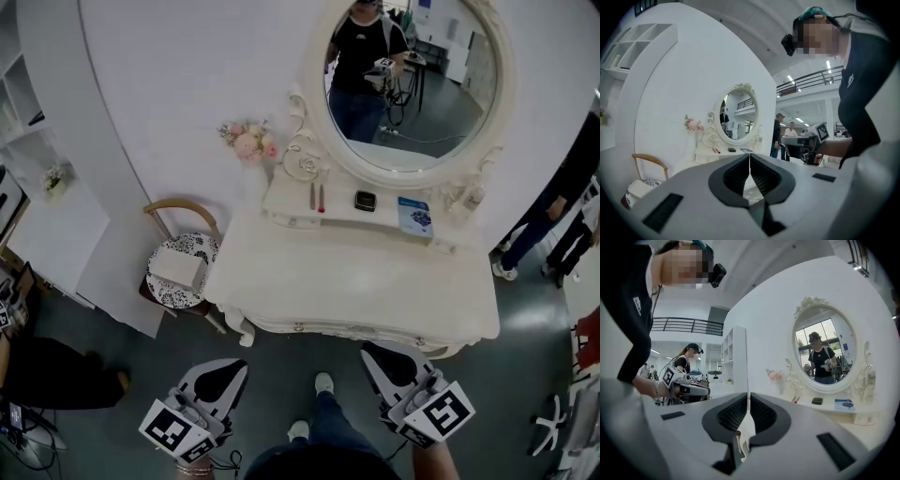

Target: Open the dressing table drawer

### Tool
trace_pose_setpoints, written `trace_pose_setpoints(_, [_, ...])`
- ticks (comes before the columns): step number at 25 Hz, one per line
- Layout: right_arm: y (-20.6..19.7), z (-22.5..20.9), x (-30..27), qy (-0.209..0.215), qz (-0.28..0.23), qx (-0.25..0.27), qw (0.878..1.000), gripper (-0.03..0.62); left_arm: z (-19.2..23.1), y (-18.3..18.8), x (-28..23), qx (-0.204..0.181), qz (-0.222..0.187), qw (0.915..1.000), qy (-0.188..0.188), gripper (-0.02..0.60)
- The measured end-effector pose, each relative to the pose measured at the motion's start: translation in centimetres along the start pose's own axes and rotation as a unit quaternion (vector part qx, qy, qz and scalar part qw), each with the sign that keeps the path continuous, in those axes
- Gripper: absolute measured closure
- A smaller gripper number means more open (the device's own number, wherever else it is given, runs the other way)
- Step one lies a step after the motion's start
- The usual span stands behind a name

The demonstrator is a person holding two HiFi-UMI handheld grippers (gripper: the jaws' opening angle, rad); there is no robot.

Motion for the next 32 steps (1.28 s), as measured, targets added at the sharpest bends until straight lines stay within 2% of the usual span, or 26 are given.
trace_pose_setpoints(3, [-0.7, -2.5, -1.5, 0.001, 0.027, 0.002, 1.000, 0.574, 1.1, 0.9, -2.1, 0.009, -0.004, 0.9999, 0.006, 0.561])
trace_pose_setpoints(16, [1.1, -10.5, -6.5, 0.043, 0.034, -0.001, 0.999, 0.574, 4.7, 4.9, -9.7, 0.023, -0.015, 0.9992, 0.030, 0.561])
trace_pose_setpoints(32, [0.7, -15.4, -10.1, 0.106, 0.056, 0.007, 0.993, 0.574, 7.4, 5.7, -15.2, 0.052, -0.012, 0.9962, 0.068, 0.561])
Point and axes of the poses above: the fingertips, and each gripper's own axes: x backward along the fingers, z to its left, y out of its top, the point moved 5 cm from there along x, backward along the fingers, and after that the axes turned 11 degrees about z, right-handed, at the moved point
